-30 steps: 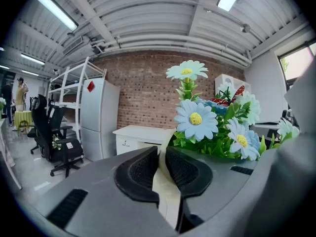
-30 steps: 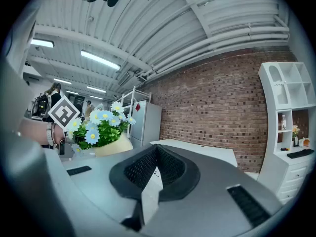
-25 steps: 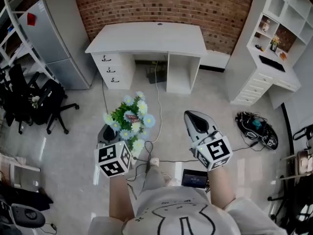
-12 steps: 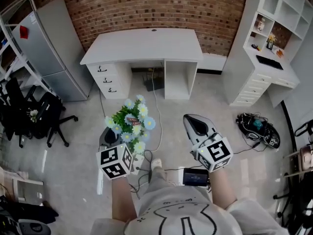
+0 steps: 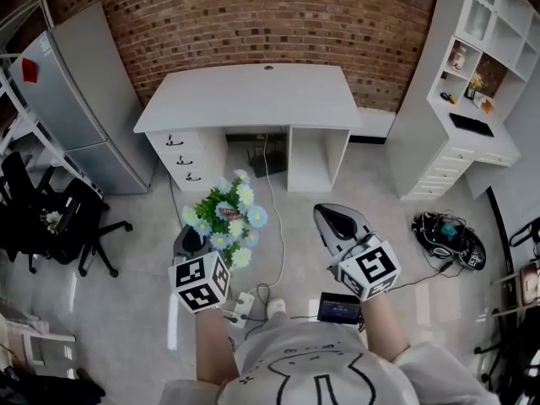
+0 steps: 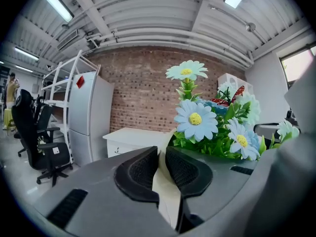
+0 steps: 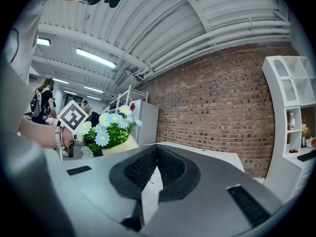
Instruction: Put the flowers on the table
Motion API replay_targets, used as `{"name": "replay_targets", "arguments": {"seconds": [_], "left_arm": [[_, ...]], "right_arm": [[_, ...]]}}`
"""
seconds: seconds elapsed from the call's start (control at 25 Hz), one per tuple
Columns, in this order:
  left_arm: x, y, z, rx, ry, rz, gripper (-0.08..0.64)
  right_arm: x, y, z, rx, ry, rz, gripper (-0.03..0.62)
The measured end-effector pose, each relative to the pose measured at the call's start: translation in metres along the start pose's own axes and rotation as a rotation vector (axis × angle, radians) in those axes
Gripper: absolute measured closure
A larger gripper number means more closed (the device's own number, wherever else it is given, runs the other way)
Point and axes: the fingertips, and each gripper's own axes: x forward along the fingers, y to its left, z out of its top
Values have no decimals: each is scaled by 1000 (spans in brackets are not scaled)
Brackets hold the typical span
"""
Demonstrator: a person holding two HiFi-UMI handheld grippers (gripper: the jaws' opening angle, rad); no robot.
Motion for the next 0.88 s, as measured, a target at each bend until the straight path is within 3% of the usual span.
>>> {"name": "replay_targets", "arguments": {"seconds": [0.4,0.88], "left_arm": [[82,38,28,13,-6,-29,500],[121,74,36,15,-19,17,500]], "right_arm": [[93,-27,6,0,1,-35,575],[125,-82,-11,5,22,-131,575]]}}
